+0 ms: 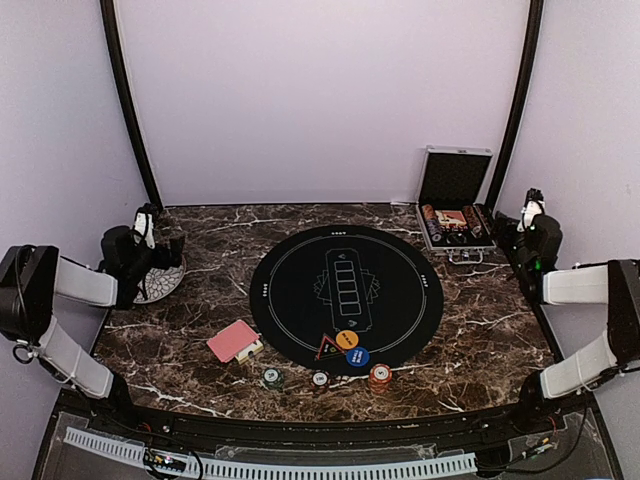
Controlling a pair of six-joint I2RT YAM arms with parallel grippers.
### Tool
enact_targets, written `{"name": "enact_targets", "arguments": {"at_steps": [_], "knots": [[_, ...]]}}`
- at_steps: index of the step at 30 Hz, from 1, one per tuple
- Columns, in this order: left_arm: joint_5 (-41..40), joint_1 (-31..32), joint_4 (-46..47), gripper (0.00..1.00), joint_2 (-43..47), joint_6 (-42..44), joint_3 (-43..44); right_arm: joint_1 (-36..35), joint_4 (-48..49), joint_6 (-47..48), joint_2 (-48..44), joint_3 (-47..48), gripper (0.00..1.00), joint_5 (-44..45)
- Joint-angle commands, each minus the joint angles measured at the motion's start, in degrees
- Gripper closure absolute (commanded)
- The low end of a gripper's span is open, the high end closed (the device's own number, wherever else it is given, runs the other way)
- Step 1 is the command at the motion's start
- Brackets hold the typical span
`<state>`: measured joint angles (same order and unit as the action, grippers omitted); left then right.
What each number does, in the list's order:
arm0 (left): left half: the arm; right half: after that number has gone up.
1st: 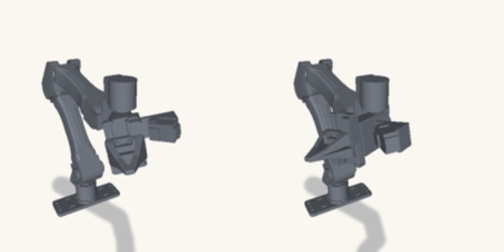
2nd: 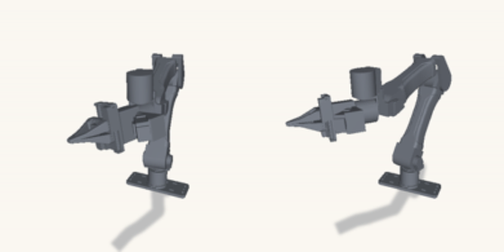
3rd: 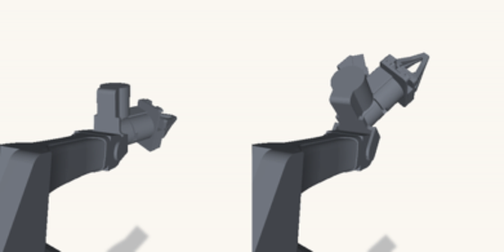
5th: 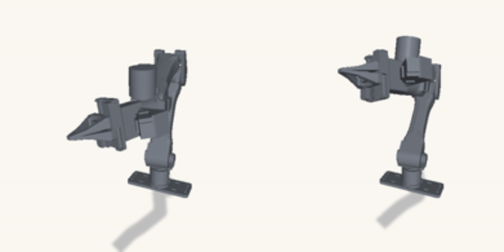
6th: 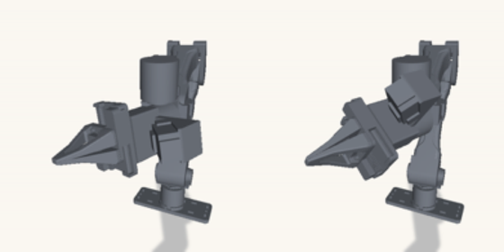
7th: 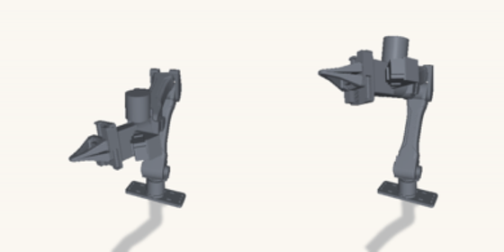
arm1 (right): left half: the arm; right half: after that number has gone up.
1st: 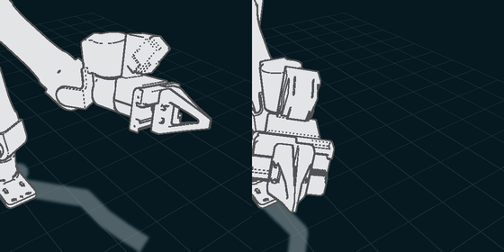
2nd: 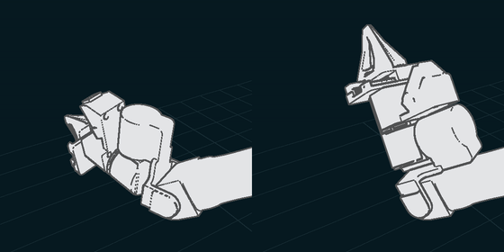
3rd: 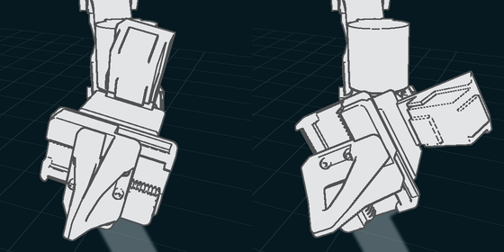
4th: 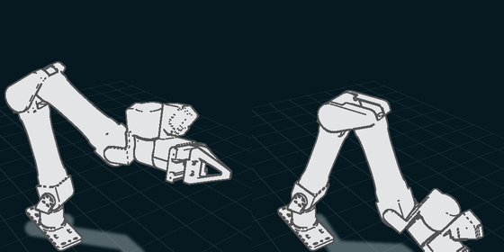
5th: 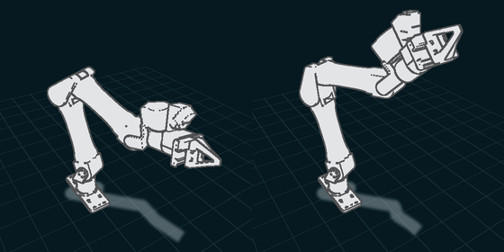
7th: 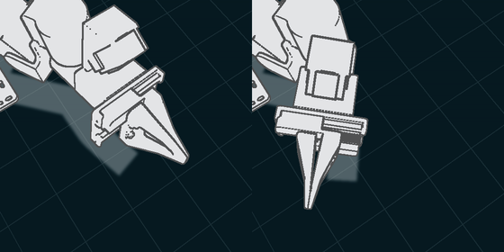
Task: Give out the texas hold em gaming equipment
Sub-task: Move the all-in button to the poker table mat.
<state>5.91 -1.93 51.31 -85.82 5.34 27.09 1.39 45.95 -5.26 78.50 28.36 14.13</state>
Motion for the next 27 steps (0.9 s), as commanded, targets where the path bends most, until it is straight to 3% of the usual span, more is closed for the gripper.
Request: {"name": "enact_targets", "arguments": {"at_steps": [1,4,6,8,11,16,21,27], "knots": [[3.67,-0.66,-18.97,0.01,6.35,3.54,7.22,-0.42,-13.04,-5.18,-6.79,4.75,0.01,-1.59],[4.40,-1.09,-32.26,0.01,8.24,4.12,14.36,-0.35,-18.80,-10.83,-8.44,8.31,0.01,-5.55],[5.06,-1.36,-41.83,0.01,8.67,5.01,19.42,-0.18,-25.04,-21.85,-8.31,12.22,0.01,-7.18],[5.24,-1.52,-50.86,0.01,8.81,6.08,24.29,-0.03,-32.76,-26.92,-7.72,16.94,0.01,-10.00],[5.64,-1.58,-61.84,0.01,9.12,7.71,29.03,-0.75,-35.25,-25.79,-5.56,20.48,0.02,-24.73],[7.82,-1.75,-70.86,0.01,11.27,8.55,33.22,-18.01,-50.34,-15.97,-0.81,29.82,0.05,-19.56],[8.69,-1.75,-78.93,0.01,12.54,11.06,35.65,-35.45,-61.41,-10.73,5.09,36.13,0.25,-14.65],[9.52,-1.69,-84.10,0.01,12.60,12.75,36.64,-51.11,-69.28,-7.86,12.78,40.52,0.37,-8.80]]}}
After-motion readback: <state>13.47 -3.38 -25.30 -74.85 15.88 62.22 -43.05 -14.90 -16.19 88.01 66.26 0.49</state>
